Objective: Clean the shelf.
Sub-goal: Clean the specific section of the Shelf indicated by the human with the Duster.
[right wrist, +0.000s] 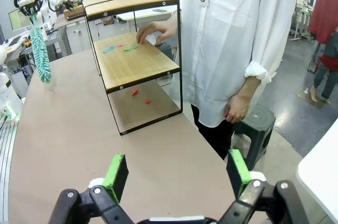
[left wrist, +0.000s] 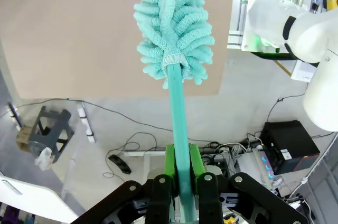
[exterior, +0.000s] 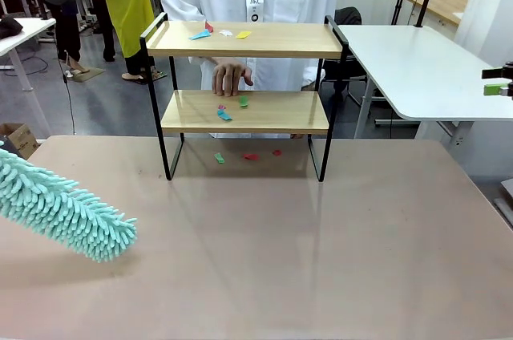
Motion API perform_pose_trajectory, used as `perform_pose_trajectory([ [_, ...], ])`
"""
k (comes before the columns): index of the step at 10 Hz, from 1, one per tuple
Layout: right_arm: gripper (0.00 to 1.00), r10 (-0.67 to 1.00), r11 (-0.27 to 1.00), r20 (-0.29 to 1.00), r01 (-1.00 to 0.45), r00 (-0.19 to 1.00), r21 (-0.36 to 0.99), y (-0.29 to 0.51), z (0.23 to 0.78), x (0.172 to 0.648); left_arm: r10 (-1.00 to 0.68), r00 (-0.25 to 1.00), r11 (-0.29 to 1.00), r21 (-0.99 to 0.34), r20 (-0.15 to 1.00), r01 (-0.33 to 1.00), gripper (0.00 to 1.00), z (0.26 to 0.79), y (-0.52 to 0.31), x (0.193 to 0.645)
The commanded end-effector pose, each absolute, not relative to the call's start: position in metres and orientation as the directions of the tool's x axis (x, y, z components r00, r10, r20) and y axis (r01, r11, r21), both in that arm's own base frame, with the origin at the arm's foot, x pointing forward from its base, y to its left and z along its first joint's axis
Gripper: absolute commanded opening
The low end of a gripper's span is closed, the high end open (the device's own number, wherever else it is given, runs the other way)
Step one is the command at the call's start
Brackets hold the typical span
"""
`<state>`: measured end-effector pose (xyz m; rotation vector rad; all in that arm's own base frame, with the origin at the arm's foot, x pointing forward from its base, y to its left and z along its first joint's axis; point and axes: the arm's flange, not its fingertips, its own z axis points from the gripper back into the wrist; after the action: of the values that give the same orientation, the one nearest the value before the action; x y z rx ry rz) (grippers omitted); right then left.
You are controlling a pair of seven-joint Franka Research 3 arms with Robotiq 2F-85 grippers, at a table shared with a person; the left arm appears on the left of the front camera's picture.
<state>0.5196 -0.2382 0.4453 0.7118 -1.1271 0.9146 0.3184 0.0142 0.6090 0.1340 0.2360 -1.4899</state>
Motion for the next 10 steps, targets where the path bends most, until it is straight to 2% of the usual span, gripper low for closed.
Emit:
perform_pose_trajectory([
  [1, 1.00, 0.250, 0.467, 0.956, -0.884, 0.154, 0.020, -0.2366, 0.4468, 0.5206, -0.968, 0.080, 0.094, -0.049, -0.239, 0.994, 0.13, 0.6115, 0.0134, 0.3184],
  [10, 1.00, 0.250, 0.467, 0.956, -0.884, 0.154, 0.020, -0.2366, 0.4468, 0.5206, -0.968, 0.080, 0.094, -0.049, -0.239, 0.994, 0.13, 0.6115, 0.0134, 0.3184],
])
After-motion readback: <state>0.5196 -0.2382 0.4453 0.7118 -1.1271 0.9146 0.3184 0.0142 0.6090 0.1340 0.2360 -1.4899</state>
